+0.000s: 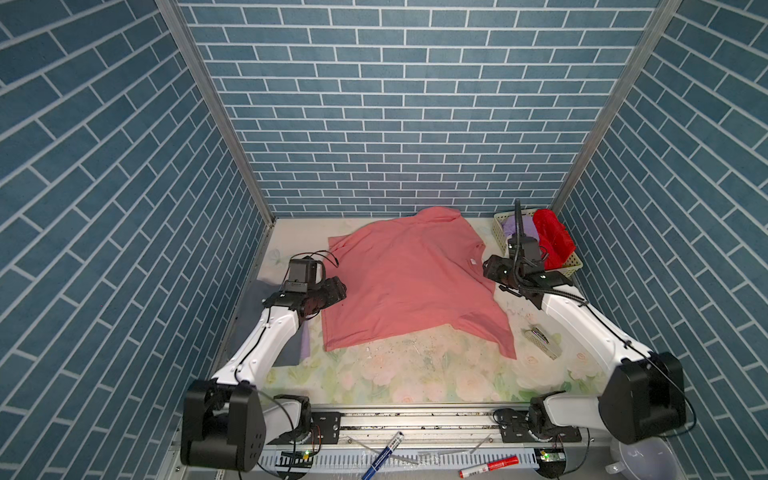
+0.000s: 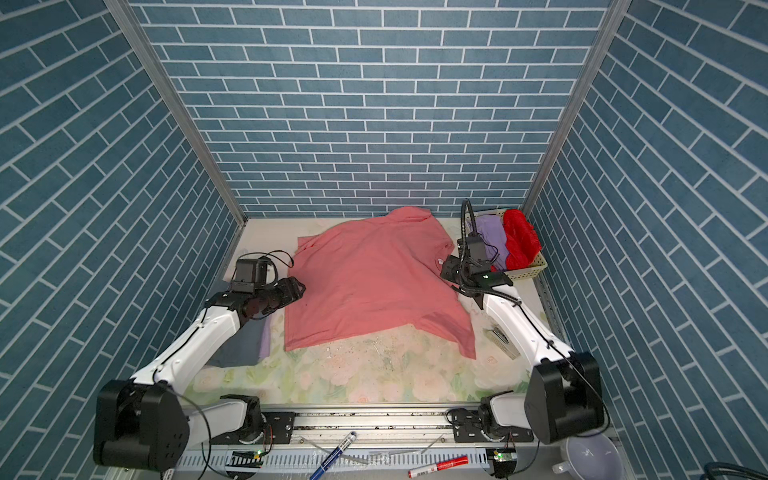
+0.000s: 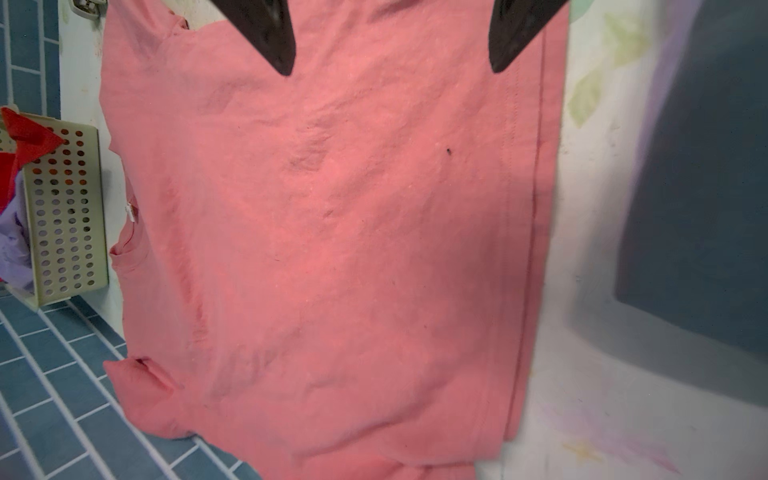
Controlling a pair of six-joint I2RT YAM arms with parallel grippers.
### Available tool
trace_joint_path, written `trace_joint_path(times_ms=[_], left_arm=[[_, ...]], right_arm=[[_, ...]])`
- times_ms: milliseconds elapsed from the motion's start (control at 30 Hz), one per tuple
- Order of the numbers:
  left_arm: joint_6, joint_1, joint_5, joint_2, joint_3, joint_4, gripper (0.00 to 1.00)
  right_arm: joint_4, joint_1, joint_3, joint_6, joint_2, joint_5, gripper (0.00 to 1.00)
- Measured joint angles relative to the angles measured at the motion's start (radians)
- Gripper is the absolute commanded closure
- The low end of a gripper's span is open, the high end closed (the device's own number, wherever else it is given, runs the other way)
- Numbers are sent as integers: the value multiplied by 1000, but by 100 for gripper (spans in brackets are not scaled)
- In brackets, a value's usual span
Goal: Fold and stack the t-shirts
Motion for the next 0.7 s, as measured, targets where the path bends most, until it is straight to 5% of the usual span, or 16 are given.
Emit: trace_joint_path(times_ms=[400,700], left_arm=[[-106,-68,-21,277,-23,219,26],[-142,-69,-56,306,-66,298,28]], right_arm=[[176,0,75,5,348,-126,57],[192,4,9,5,386,-128,64]])
